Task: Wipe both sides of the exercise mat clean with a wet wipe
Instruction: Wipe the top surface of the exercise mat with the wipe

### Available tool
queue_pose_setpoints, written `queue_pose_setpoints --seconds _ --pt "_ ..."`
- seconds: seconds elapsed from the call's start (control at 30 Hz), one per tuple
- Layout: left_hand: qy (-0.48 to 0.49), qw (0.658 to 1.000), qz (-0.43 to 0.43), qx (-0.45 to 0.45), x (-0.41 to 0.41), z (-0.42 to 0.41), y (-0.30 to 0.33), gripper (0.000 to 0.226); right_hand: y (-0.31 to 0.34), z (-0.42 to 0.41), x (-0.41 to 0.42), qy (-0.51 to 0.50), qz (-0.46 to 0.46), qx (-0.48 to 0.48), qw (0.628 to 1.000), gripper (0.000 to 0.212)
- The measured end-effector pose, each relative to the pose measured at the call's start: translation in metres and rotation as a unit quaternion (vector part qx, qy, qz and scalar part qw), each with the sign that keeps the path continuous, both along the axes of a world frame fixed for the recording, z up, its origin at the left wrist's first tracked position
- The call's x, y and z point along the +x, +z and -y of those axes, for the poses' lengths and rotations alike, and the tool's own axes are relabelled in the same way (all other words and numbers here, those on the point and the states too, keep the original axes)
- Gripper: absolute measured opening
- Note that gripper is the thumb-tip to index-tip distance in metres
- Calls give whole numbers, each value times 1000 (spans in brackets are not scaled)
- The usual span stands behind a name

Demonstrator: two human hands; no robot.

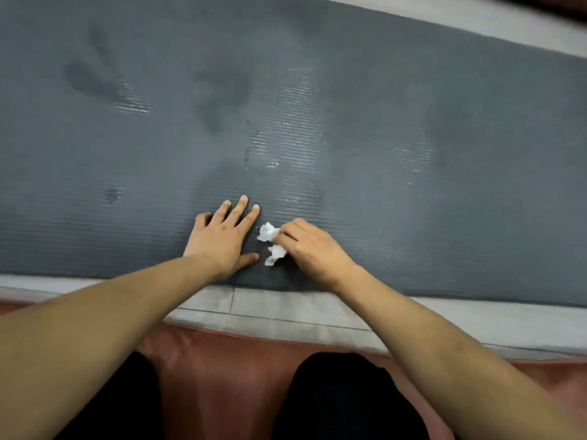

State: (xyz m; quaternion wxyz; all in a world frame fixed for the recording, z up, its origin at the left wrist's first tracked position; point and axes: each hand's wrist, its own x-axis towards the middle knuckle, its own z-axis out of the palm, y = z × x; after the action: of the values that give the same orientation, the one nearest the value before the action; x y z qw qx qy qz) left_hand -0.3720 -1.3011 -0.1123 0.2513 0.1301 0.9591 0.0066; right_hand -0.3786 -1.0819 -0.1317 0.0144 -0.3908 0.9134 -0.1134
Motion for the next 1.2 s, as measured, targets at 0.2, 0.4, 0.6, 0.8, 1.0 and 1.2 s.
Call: queue_pose_setpoints --seconds 0.2,0.4,0.6,0.8,1.0,1.2 --pt "1 989 -114 93 -11 29 -10 64 -14 -53 -88 -472 -44 -82 877 37" --pt "99 968 -202 113 -59 54 -28 62 -7 110 -74 -170 -23 -160 972 25" --pt "144 950 -251 116 -107 85 -39 56 -25 75 -166 70 -121 -77 987 28" --pt "144 949 -257 114 -155 104 -46 52 -27 35 -305 -345 -91 -70 932 29" --pt "164 942 -265 123 -218 117 -48 52 -35 159 -262 -232 -17 -143 962 40" --pt "162 937 -283 125 -294 137 -48 51 -33 101 -348 -198 -113 -114 967 23"
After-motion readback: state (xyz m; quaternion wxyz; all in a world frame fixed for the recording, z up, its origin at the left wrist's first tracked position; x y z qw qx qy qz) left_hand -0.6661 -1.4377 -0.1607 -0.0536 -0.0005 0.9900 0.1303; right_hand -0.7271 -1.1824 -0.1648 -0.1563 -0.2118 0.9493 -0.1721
